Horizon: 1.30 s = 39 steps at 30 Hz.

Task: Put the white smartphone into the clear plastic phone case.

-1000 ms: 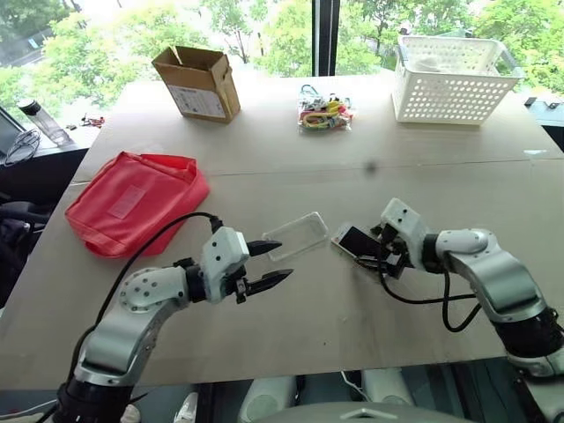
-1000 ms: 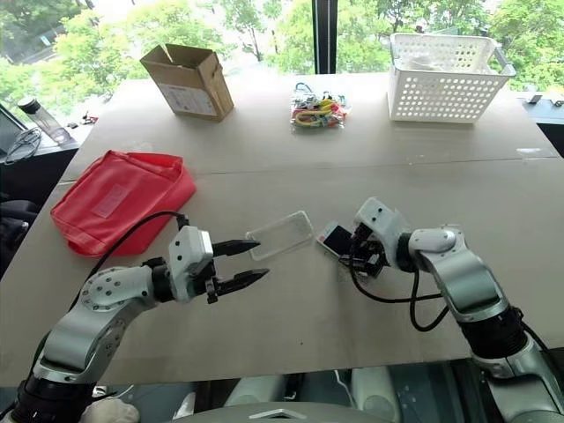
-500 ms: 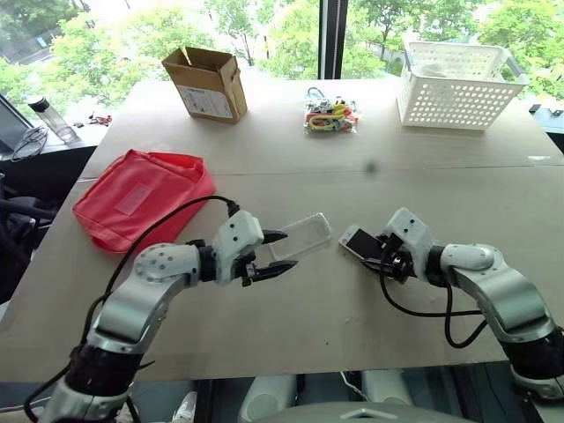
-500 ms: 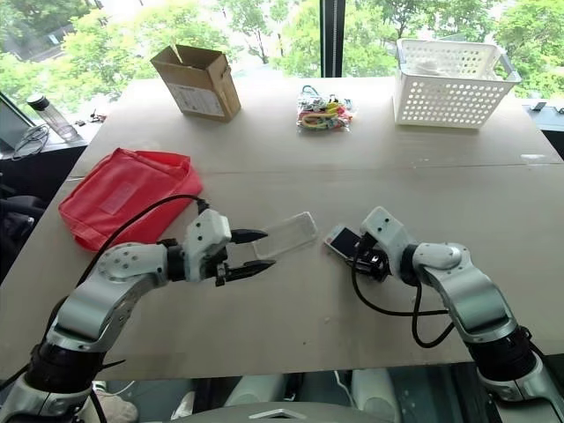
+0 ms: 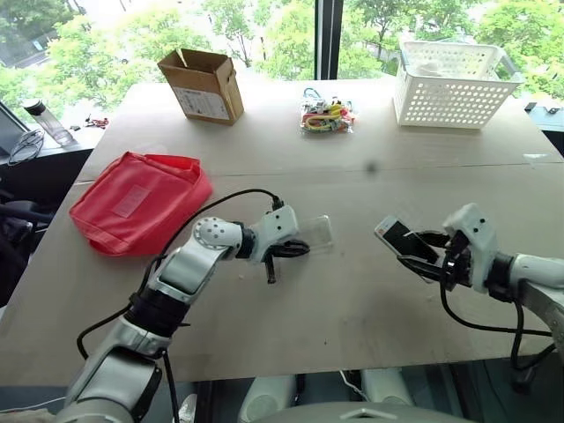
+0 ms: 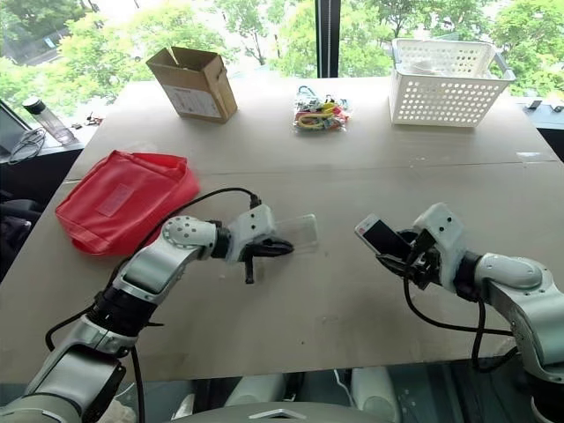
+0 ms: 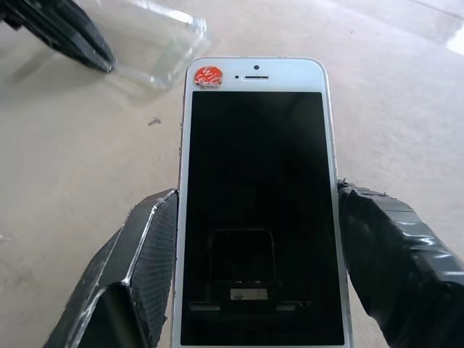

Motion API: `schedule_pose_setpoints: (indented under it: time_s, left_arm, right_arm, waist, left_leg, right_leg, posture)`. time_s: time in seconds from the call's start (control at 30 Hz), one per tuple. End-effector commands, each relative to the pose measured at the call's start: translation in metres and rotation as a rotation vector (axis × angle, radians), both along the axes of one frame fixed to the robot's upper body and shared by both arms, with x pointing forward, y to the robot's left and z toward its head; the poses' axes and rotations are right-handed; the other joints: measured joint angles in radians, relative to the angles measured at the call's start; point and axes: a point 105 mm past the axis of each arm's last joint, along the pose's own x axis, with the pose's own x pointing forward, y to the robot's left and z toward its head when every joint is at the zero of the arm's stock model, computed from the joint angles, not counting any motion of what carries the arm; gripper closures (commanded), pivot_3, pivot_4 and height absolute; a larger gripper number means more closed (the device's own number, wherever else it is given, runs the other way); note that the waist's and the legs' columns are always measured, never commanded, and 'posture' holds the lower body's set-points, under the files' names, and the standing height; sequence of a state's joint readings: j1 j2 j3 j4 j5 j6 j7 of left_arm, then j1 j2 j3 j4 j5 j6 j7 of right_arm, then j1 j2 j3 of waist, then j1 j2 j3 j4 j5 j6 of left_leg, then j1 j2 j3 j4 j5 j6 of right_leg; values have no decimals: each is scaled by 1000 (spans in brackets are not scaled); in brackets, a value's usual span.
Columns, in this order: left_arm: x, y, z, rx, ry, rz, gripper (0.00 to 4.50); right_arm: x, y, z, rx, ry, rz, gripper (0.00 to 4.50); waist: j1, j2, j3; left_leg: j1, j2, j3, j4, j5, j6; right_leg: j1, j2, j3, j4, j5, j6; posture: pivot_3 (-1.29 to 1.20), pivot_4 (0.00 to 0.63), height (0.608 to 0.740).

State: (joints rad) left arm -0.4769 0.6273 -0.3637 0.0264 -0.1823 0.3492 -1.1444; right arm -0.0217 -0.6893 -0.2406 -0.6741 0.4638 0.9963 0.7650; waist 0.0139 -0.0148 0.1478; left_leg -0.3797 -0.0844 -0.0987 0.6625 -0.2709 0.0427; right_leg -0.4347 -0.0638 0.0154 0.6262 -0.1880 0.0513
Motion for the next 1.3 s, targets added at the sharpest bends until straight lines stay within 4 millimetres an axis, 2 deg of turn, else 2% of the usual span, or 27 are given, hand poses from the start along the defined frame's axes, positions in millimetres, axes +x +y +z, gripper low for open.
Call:
schedule_pose_setpoints:
  time_s: [0.03, 0.17, 0.27, 0.47, 0.57, 0.63, 0.7, 0.77, 0.8, 0.83, 0.9, 1.03, 1.17, 1.3]
  left_arm:
    - [-11, -11, 3, -33, 29, -157, 4500]
    - [-8, -33, 3, -37, 11, -223, 4500]
    - [-6, -51, 3, -37, 37, -196, 4500]
    - [-3, -71, 4, 7, 55, -119, 4500]
    - [-3, -67, 6, -20, 90, -88, 3622]
    - [-2, -65, 17, -89, 72, -69, 2770]
    - [-9, -55, 43, -214, 45, -76, 1861]
    - [-13, -41, 60, -283, 33, -32, 861]
    - [-15, -30, 64, -294, 24, 3, 376]
    - [-18, -11, 67, -300, -2, 60, 73]
    - [-24, 10, 71, -319, -43, 133, 0]
    - [-38, 39, 65, -335, -114, 230, 0]
    - [-57, 55, 52, -305, -134, 268, 0]
    - [-71, 57, 45, -297, -161, 301, 0]
  right_arm:
    - [-8, 0, 13, -5, -50, -5, 1653]
    - [-14, 0, 14, -2, -48, -16, 1654]
    - [-16, 0, 17, -5, -50, -16, 1734]
    - [-15, -1, 22, -40, -54, 34, 1734]
    - [-10, 5, 24, -69, -62, 110, 1734]
    - [-7, 11, 25, -93, -70, 170, 1734]
    - [1, 21, 26, -120, -83, 250, 1734]
    - [8, 29, 26, -136, -94, 311, 1734]
    - [12, 33, 25, -147, -102, 342, 1734]
    - [19, 42, 24, -159, -114, 382, 1734]
    - [29, 52, 21, -184, -129, 440, 1734]
    - [41, 69, 9, -226, -124, 554, 1734]
    - [52, 75, -5, -287, -115, 643, 1734]
    - [60, 78, -16, -350, -105, 701, 1734]
  waist:
    - [0, 0, 0]
    - [5, 0, 0]
    - [3, 0, 1]
    - [0, 0, 1]
    - [-2, 0, 1]
    - [-3, 0, 1]
    - [-13, 0, 2]
    - [-19, 0, 3]
    - [-20, 0, 3]
    - [-20, 0, 3]
    - [-38, 0, 4]
    - [-22, 1, 5]
    - [-7, 1, 5]
    - [3, 1, 6]
  left_leg:
    - [-1, 0, 0, 1, 0, 0]
    - [-3, 0, -2, 5, 0, 1]
    - [-3, -1, -2, 6, -2, 4]
    - [-1, -1, 0, 7, -3, 5]
    - [-1, -1, 1, 7, -3, 6]
    - [-1, -1, 1, 7, -3, 6]
    - [-1, 0, 1, 7, -3, 5]
    - [-1, 1, 1, 6, -2, 3]
    - [-1, 1, 1, 6, -2, 3]
    - [-1, 1, 1, 6, -2, 3]
    - [-1, 1, 1, 6, -2, 3]
    - [0, 1, 0, 5, -2, 3]
    - [-2, 0, -1, 6, -2, 3]
    - [-2, -1, -1, 6, -2, 3]
  right_leg:
    - [0, 0, 0, 0, 0, 0]
    - [0, -1, 0, 0, 0, 0]
    - [2, -1, 0, 0, 0, 0]
    - [2, 0, 0, 0, 0, 1]
    - [2, 0, 0, 0, 1, 2]
    - [2, 1, 0, 0, 1, 3]
    - [2, 1, 1, 0, 1, 3]
    - [2, 1, 1, 0, 1, 3]
    - [2, 1, 0, 0, 1, 3]
    - [2, 0, 0, 0, 1, 3]
    - [2, 1, 1, 0, 1, 2]
    - [1, 1, 3, -1, 1, 2]
    - [1, 0, 3, -2, 1, 2]
    - [1, 0, 3, -2, 1, 2]
  posture:
    - [0, 150, 739]
    - [0, 150, 739]
    - [0, 150, 739]
    - [0, 150, 739]
    - [0, 150, 739]
    - [0, 150, 739]
    - [0, 150, 739]
    - [0, 150, 739]
    - [0, 150, 739]
    - [0, 150, 739]
    - [0, 150, 739]
    - [0, 150, 739]
    - [0, 150, 739]
    - [0, 150, 739]
